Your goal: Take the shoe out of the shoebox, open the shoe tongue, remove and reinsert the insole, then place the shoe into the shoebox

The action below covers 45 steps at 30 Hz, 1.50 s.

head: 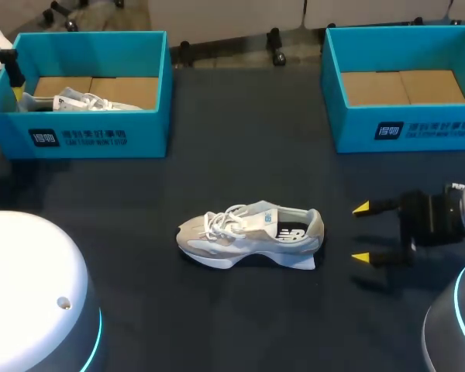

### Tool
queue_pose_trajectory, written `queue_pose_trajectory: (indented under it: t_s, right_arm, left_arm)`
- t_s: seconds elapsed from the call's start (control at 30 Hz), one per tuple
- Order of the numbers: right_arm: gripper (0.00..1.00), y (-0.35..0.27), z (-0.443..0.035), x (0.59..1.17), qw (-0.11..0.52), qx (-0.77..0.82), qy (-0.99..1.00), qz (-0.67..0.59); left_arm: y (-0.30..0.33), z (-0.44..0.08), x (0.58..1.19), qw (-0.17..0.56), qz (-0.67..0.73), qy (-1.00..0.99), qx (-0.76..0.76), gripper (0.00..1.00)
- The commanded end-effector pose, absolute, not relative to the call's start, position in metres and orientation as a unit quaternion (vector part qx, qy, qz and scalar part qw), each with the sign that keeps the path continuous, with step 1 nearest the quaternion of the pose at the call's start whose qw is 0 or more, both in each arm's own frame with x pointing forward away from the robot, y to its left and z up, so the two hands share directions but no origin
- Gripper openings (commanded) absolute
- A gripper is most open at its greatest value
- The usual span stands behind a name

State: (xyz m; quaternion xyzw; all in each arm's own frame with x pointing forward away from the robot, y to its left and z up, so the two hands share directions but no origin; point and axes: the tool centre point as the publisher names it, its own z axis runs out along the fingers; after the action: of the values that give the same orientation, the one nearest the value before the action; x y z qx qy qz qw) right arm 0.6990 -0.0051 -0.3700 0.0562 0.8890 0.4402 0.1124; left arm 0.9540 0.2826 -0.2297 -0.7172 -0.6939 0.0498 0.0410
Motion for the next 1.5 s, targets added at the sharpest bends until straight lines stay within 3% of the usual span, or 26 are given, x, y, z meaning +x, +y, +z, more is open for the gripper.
queue_pose_trajectory:
  t_s: [0.03,0.77,1.5]
  right_arm:
    - [1.00,0.001,-0.374,0.702,0.120,0.072,0.886,0.443]
    - [1.00,0.039,-0.392,0.717,0.088,0.082,0.891,0.438]
    - [1.00,0.072,-0.406,0.720,0.104,0.105,0.880,0.451]
  left_arm:
    - [0.283,-0.229,0.953,0.040,0.048,-0.694,-0.718,1.00]
    - [0.283,-0.229,0.953,0.040,0.048,-0.694,-0.718,1.00]
    - [0.283,-0.229,0.953,0.040,0.048,-0.694,-0.718,1.00]
